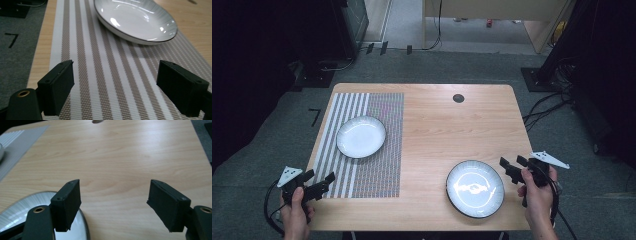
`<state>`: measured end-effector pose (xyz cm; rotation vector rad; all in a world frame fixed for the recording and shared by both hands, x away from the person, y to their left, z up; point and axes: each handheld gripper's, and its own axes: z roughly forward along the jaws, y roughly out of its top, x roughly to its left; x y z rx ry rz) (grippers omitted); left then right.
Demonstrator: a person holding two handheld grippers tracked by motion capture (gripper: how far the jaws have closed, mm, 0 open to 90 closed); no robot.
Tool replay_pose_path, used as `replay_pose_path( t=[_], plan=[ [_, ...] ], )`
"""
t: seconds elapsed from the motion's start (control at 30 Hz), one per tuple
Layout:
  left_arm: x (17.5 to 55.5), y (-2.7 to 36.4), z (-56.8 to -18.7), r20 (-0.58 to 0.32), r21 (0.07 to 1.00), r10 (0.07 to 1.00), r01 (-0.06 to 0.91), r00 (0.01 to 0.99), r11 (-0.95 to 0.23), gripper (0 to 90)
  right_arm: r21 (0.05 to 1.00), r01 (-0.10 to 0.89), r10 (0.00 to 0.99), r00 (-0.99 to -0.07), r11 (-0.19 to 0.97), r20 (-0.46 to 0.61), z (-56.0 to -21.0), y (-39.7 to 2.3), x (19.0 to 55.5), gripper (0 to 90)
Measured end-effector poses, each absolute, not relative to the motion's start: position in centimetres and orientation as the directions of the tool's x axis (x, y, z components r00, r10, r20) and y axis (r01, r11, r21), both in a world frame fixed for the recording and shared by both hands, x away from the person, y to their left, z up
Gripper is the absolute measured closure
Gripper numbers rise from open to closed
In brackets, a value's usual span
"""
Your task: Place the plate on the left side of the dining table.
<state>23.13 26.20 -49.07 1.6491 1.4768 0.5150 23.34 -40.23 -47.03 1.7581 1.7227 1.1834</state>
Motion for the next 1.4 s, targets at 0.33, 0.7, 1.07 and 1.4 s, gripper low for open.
replay_pose_path(
  t=[0.33,0.7,1.07,1.4],
  plan=[
    [23.5,26.8,-50.0,-0.190,0.783,0.961,0.621,0.203,0.024,14.4,0.758,0.634,0.965,-0.067,-0.157,0.255,-50.0,-43.1,21.2,25.6],
    [23.7,26.6,-51.1,-0.162,0.760,0.961,0.649,0.224,-0.024,14.4,0.742,0.663,0.986,-0.040,-0.097,0.164,-52.0,-44.0,19.6,25.0],
    [23.7,25.7,-51.5,-0.116,0.748,0.962,0.659,0.246,-0.078,14.4,0.741,0.672,0.999,-0.044,0.008,0.028,-52.4,-42.1,19.3,21.5],
    [23.6,25.5,-51.6,-0.093,0.750,0.965,0.655,0.245,-0.094,13.9,0.737,0.676,0.998,-0.047,0.009,0.031,-52.5,-42.0,19.4,17.7]
  ],
)
